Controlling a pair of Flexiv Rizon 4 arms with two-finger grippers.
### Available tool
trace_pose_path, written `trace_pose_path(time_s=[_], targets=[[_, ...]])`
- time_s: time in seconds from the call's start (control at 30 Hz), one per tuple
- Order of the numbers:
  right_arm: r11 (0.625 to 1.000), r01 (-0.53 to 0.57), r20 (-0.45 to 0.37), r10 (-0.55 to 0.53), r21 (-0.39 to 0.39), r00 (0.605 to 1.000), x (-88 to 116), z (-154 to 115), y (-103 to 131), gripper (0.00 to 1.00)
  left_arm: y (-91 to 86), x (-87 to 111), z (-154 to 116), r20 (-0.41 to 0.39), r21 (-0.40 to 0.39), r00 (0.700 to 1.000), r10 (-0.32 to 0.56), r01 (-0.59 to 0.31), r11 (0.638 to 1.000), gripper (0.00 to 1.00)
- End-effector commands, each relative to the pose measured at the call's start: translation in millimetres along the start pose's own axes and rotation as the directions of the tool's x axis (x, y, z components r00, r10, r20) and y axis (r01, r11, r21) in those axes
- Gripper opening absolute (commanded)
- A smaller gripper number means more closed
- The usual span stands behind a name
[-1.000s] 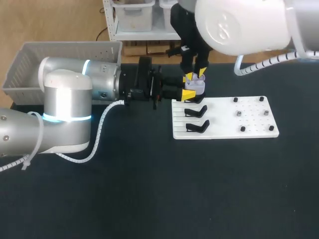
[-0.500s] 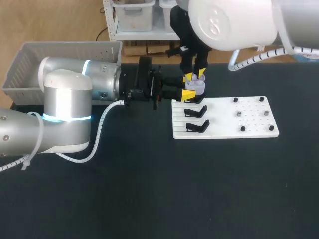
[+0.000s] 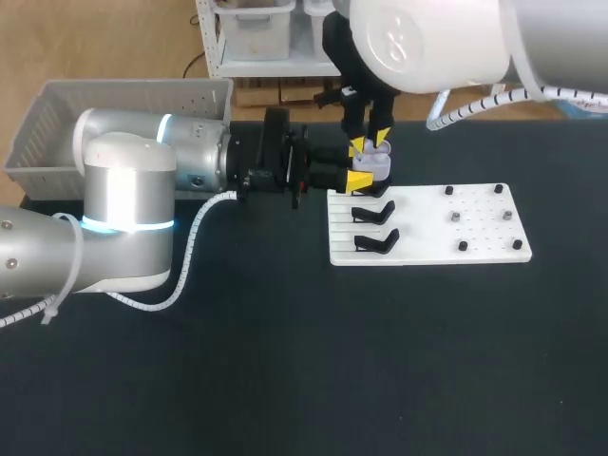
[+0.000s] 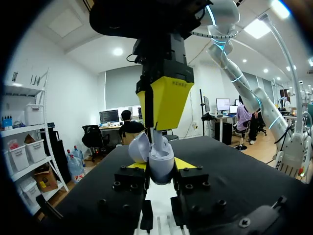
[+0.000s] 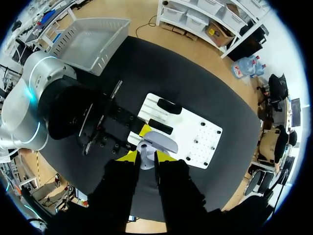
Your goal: Pick up each earbud case from the left stands, insert the matching earbuds, close the lid, and place the case in the box.
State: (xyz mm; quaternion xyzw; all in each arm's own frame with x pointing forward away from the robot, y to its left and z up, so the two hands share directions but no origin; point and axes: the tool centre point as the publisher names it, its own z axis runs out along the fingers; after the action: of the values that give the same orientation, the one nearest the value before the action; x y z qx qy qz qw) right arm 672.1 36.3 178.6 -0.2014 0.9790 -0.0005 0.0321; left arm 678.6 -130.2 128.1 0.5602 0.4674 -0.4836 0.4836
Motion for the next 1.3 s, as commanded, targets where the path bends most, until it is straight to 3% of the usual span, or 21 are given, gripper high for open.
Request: trace_pose_path(time_s=[0.03,1.2,1.23,1.27,1.3], targets=[[1.0,0.0,-0.006,0.0,-0.002,1.0,-2.2,1.1,-0.3,0.0,-1.9,-0.1,0.1,0.0,-0.007,1.0,0.003,-0.003,1.0,0.0],[1.0,0.0,-0.039,0.0,-0.002,0.999,-6.7,15.2,-0.5,0.0,-1.9,-0.1,0.1,0.0,-0.007,1.0,0.003,-0.003,1.0,0.0],[1.0,-0.002,-0.04,0.002,-0.002,0.999,-6.2,15.0,-1.0,0.09,-1.9,-0.1,0.1,0.0,-0.007,1.0,0.003,-0.003,1.0,0.0],[1.0,-0.005,-0.04,0.005,-0.002,0.999,-5.3,14.3,-1.4,0.41,-1.9,-0.1,0.1,0.0,-0.007,1.0,0.003,-0.003,1.0,0.0],[1.0,-0.01,-0.04,0.01,-0.003,0.999,-3.8,13.0,-1.7,0.86,-1.9,-0.1,0.1,0.0,-0.007,1.0,0.003,-0.003,1.0,0.0]])
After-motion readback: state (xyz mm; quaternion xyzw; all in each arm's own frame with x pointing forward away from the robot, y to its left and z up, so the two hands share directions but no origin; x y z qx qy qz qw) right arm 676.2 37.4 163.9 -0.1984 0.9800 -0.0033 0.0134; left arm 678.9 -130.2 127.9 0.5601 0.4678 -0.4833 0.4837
